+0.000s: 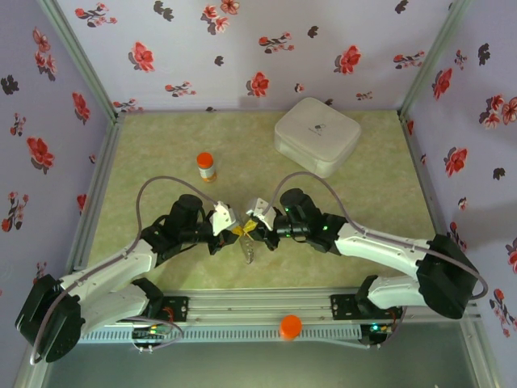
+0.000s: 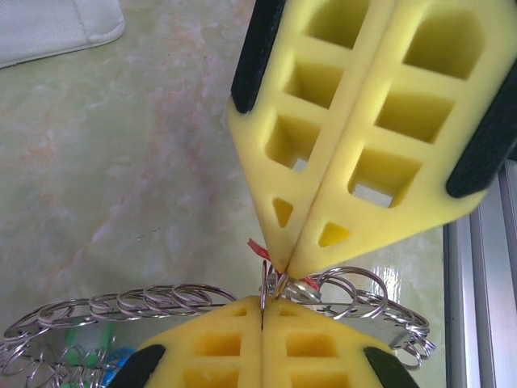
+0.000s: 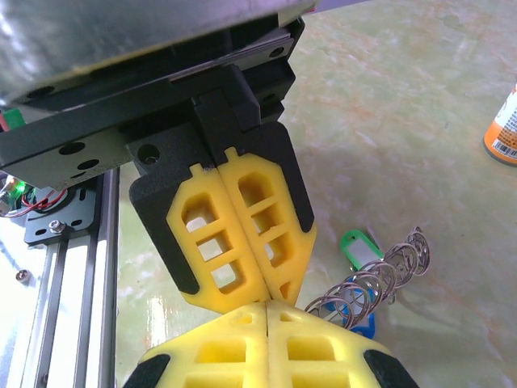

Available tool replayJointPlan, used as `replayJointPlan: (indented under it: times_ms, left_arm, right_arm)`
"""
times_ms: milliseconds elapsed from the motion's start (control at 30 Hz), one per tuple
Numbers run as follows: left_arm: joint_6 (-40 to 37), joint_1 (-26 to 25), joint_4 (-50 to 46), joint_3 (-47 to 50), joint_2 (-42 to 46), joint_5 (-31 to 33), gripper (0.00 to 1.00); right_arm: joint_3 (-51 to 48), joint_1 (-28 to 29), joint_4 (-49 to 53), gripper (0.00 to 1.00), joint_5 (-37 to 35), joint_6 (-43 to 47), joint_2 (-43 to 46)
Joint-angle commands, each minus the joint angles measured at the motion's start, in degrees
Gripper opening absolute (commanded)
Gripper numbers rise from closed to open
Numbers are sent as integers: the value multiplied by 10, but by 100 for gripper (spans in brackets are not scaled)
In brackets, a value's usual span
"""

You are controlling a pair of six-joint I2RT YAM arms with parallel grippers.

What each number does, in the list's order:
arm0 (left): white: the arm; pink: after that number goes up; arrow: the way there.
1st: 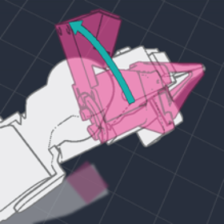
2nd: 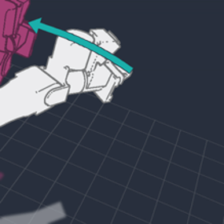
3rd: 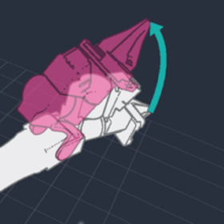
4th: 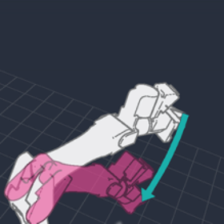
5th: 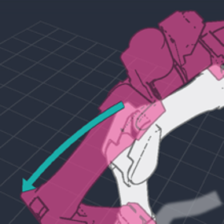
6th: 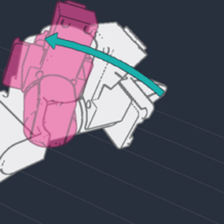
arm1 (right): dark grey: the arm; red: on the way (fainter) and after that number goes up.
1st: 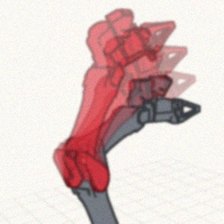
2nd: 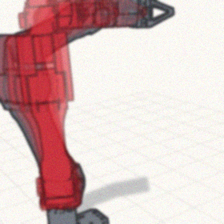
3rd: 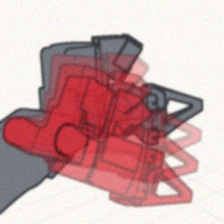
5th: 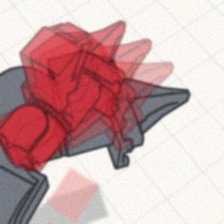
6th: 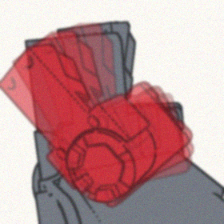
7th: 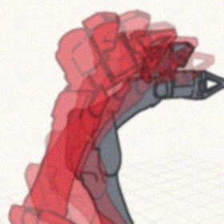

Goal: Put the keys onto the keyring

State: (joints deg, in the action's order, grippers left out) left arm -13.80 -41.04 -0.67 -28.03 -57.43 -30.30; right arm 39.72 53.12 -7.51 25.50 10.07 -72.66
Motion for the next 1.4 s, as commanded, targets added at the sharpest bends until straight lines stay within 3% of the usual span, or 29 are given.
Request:
replayJointPlan:
  times_ms: [0, 633, 1367]
  left_arm:
    - [0, -4, 7, -19, -4, -14, 0]
    - [-10, -4, 3, -18, 2, -12, 0]
    - [-20, -4, 44, 2, 20, -10, 0]
  right_arm:
    - [15, -2, -11, 0, -6, 3, -8]
    - [3, -3, 4, 0, -79, -9, 19]
    - [-4, -4, 39, 0, -102, -26, 20]
